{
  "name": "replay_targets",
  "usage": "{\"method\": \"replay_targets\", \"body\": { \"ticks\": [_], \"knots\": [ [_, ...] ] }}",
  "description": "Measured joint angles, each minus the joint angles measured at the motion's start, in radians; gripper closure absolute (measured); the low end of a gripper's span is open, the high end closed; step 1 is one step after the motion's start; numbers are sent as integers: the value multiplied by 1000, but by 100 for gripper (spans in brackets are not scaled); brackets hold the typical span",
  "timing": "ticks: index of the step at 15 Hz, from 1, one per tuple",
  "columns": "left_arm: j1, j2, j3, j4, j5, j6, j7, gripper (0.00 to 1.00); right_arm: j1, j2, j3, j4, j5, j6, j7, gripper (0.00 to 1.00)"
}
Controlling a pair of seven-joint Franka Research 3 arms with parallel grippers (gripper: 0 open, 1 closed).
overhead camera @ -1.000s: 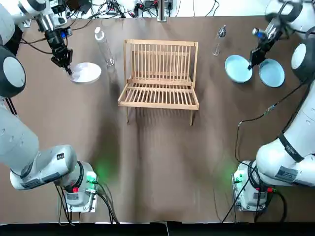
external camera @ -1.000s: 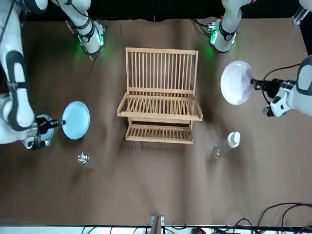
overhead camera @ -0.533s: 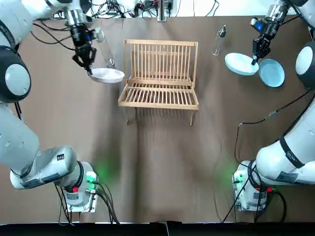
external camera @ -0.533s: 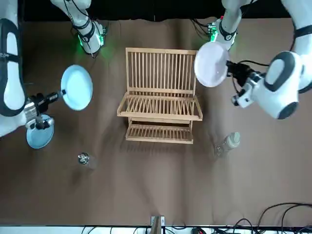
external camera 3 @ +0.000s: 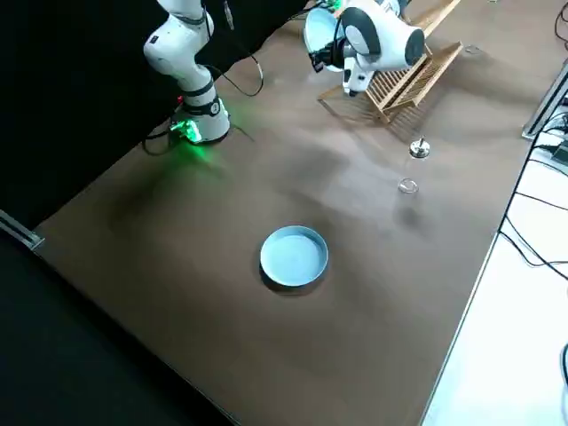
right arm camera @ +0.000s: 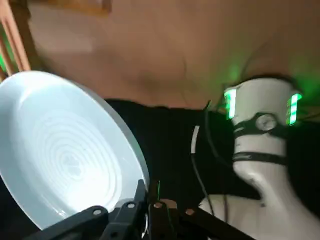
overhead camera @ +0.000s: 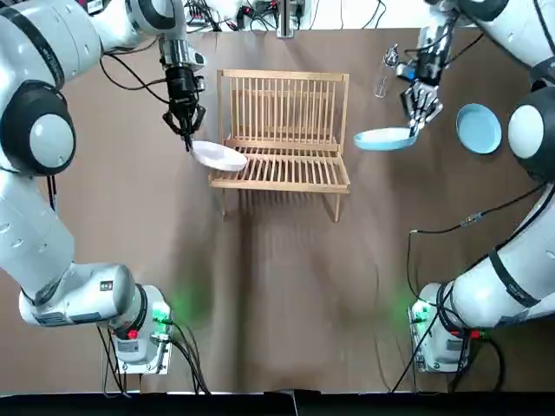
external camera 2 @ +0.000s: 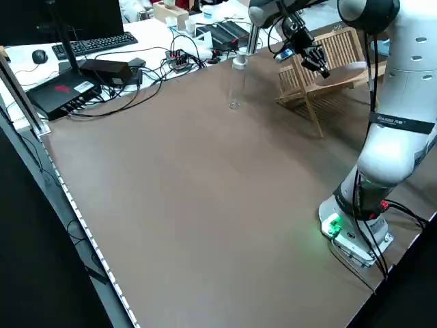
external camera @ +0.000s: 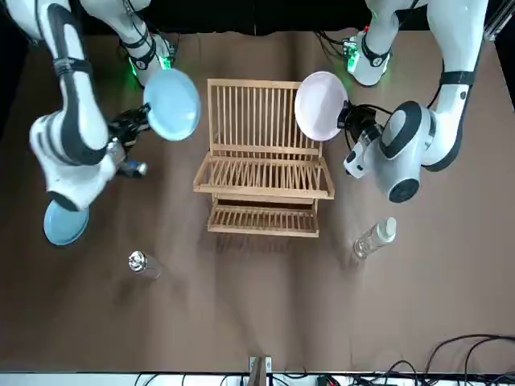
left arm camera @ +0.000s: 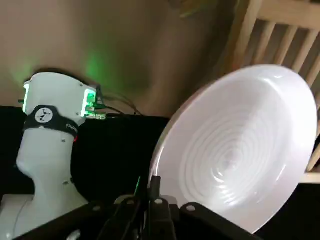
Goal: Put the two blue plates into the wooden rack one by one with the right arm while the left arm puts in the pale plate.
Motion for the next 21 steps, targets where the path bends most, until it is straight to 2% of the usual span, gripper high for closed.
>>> {"method": "replay_targets", "body": {
  "ticks": [3, 6, 9, 12, 13, 18, 19, 21],
  "knots": [
    [-20, 20, 0, 0, -15, 46, -40, 96, 56, -73, 0, -94, 88, 42, 81, 97],
    [-53, 30, 0, 0, -31, 79, -78, 96, 112, -134, 0, -152, 166, 150, 257, 97],
    [-77, 39, 0, 1, -38, 91, -105, 96, 184, -146, 0, -188, 220, 262, 446, 97],
    [-78, 41, 0, 1, -52, 102, -117, 95, 239, -146, 0, -201, 258, 336, 556, 97],
    [-82, 41, 0, 1, -56, 123, -129, 79, 268, -146, 0, -204, 268, 395, 634, 97],
    [-78, 41, 3, 10, -56, 137, -137, 33, 312, -146, 0, -207, 271, 468, 708, 96],
    [-72, 41, 5, 14, -56, 137, -137, 26, 312, -146, -1, -207, 271, 470, 708, 95],
    [-44, 41, 9, 42, -53, 138, -137, 23, 312, -144, -2, -209, 271, 476, 709, 94]
  ]
}}
